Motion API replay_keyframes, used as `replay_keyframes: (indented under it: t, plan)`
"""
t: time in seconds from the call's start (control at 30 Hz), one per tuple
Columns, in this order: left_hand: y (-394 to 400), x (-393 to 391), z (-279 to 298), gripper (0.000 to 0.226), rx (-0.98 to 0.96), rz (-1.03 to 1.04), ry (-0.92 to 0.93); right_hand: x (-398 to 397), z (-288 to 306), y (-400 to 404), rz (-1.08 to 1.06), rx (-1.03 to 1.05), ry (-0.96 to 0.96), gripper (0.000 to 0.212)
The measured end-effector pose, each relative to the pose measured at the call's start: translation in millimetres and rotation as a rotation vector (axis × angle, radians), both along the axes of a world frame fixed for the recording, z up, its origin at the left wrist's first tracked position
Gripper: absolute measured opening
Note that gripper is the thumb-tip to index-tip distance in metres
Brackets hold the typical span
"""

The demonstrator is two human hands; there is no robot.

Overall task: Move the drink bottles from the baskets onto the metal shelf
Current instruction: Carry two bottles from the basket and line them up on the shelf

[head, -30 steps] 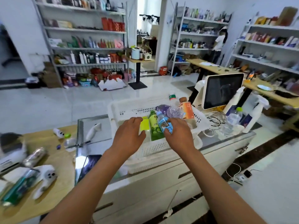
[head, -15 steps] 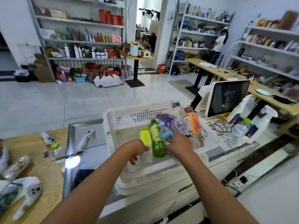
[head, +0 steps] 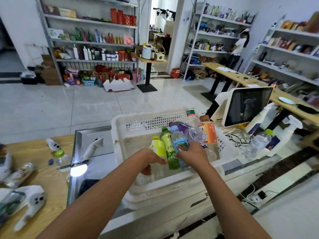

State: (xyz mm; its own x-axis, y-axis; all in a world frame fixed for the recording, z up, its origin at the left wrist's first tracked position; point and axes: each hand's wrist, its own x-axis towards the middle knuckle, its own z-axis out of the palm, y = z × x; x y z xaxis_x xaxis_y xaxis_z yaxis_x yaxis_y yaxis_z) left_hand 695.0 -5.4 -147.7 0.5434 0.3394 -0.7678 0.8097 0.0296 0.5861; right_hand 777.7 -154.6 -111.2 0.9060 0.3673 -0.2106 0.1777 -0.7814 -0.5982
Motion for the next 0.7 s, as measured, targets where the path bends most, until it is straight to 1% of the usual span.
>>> replay_keyframes:
  t: [0.1,0.2,0.23,0.3,0.37,0.47,0.57,0.67,0.7]
  plan:
    - [-4,-1,1,0.09,0.094,-0.004,0.01,1,1,-3,0.0,0.128,0.066,0.04]
    - [-8,-3,7,0.09,0.132,-0.02,0.013,1,3,-6,0.007,0.223,0.108,0.035]
    - [-8,-4,9,0.085,0.16,-0.031,-0.007,0,4,-7,0.01,0.246,0.113,0.034]
    - [-7,-6,13,0.073,0.304,-0.025,-0.062,-3,6,-9,0.013,0.296,0.125,0.033]
    - [-4,-9,16,0.073,0.431,0.037,-0.129,-9,9,-9,0.021,0.366,0.139,0.035]
    - [-4,-17,25,0.071,0.529,0.094,-0.238,-20,12,-7,0.04,0.446,0.141,0.036]
    - [-3,-27,33,0.066,0.605,0.121,-0.409,-33,15,-5,0.037,0.54,0.132,0.039]
    - [0,-45,46,0.066,0.676,0.144,-0.567,-45,21,-2,-0.033,0.657,0.115,0.058]
    - [1,-51,50,0.066,0.68,0.14,-0.613,-49,24,-1,-0.074,0.705,0.133,0.061]
